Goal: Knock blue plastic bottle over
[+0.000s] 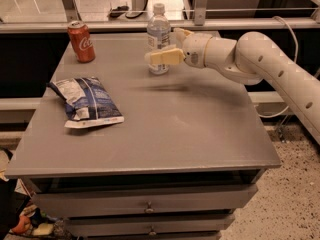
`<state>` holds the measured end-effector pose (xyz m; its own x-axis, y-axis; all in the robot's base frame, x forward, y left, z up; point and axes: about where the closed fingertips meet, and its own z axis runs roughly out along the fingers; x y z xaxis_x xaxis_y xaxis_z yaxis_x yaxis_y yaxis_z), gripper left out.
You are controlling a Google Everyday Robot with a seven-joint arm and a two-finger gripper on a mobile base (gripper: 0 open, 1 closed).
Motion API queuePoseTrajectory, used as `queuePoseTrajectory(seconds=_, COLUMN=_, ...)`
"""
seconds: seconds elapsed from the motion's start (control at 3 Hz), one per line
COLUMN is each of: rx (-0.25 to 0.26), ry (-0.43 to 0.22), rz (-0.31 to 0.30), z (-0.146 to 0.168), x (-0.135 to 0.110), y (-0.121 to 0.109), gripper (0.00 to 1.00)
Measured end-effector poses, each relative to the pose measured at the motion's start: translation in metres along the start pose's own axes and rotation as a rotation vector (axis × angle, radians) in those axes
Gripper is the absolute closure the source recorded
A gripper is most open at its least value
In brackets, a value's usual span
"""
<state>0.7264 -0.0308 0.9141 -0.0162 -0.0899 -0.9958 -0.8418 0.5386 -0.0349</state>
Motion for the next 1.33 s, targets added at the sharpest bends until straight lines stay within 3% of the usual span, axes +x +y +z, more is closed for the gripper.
queuePoseTrajectory(seconds=0.67, rx=-0.009, ry=-0.001, rz=0.0, z=0.0048, x=-0.0006, y=0.0039, gripper=0.61)
queuePoseTrajectory(seconds=1.0, rx=-0.016, ry=-0.001, rz=0.0, z=0.0082, x=-0.001, y=0.0065, gripper=0.92)
queuePoseTrajectory(seconds=1.33, rx=-0.021, ry=0.004, rz=-0.001, z=0.0098, x=-0.002, y=0.0078, gripper=1.0)
